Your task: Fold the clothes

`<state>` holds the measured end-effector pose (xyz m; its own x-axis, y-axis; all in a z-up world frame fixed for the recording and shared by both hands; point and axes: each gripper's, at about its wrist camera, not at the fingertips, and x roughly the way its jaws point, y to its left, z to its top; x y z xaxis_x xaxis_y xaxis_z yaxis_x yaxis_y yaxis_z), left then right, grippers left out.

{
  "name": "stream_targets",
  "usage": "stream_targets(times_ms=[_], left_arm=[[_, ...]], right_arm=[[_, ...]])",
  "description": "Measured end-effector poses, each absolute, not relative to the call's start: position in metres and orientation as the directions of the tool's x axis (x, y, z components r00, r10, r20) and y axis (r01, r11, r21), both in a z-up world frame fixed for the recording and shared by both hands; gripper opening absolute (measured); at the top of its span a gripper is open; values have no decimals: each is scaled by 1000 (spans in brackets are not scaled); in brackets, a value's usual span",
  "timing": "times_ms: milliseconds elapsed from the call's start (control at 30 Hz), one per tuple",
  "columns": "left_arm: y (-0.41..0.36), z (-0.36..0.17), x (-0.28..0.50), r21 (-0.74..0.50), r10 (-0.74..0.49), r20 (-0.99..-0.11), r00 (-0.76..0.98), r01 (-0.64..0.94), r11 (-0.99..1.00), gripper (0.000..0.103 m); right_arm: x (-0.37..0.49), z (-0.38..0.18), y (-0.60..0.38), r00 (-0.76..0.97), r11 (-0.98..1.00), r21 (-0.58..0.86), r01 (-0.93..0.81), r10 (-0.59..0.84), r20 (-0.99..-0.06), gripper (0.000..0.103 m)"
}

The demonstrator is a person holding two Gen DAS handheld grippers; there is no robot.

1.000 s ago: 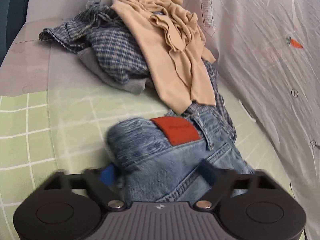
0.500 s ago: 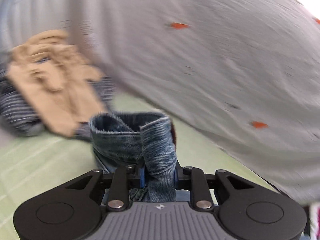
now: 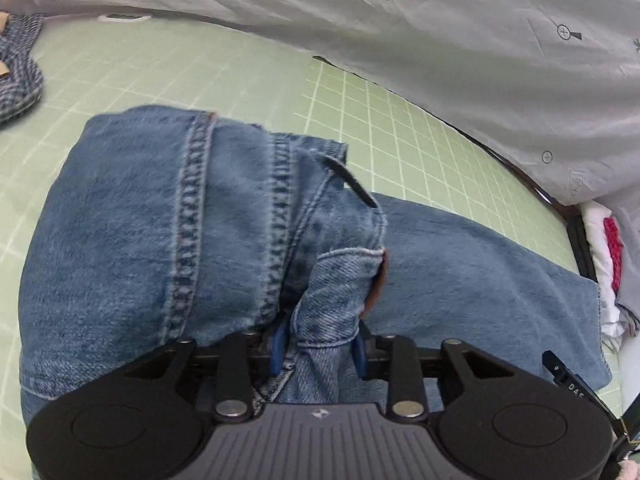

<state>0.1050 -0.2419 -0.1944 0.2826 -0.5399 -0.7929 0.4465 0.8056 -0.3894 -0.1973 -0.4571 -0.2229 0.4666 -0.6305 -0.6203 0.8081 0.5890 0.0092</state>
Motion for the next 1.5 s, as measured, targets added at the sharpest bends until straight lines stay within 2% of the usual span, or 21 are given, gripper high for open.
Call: stream_targets(times_ms=[67,133,167,200,300,367,567,733,900,1067,1133,1200,1367,1500], left_arm=[[-242,-192,105,-394,-549,-788,280,455,798,37],[-242,-185,101,-420,-587,-764,269,483,768,52],[-242,-181,99,-433,-606,-751,263,496,753,63],[-242,-176,97,-442,-624,-737,260,514,736,68],[-244,-154,94,-439,-672,-690,269,583,684,69],[-241,-144,94,-402,-656,-686,316,586,703,70],[-206,-128,118,-284,-483,-686,544,411,866,70],[-173,-140,144,-176,-290,-741,605,241,954,70],[-190,-171,138,-161,-284,-791,542,264,951,70],[-216,-174,128,-39,-166,-795,583,225,974,70],[-212,-177,128,-40,-166,-794,585,223,974,73],[-205,-182,127,-56,-166,-798,580,204,977,83],[-187,-188,145,-139,-185,-849,495,128,982,100],[-170,-197,154,-248,-250,-868,429,61,967,103]], right_arm=[[-197,-223,-458,466,589,9,808,-631,-620,103],[-197,-223,-458,465,587,9,809,-631,-620,103],[-197,-223,-457,465,587,9,810,-632,-620,103],[-197,-223,-457,464,586,9,810,-632,-620,103],[-197,-223,-457,465,588,9,809,-631,-621,103],[-197,-223,-457,465,588,9,809,-631,-621,103],[-197,-223,-457,465,587,9,809,-631,-621,103],[-197,-223,-458,466,589,9,808,-631,-621,103],[-197,-223,-458,466,588,9,809,-631,-621,103],[-197,-223,-458,465,588,9,809,-631,-621,103],[-197,-223,-458,465,588,9,809,-631,-621,103],[-198,-222,-458,469,593,10,805,-625,-624,103],[-200,-209,-483,468,640,10,769,-552,-690,103],[-221,-196,-513,417,568,-4,823,-608,-675,103]])
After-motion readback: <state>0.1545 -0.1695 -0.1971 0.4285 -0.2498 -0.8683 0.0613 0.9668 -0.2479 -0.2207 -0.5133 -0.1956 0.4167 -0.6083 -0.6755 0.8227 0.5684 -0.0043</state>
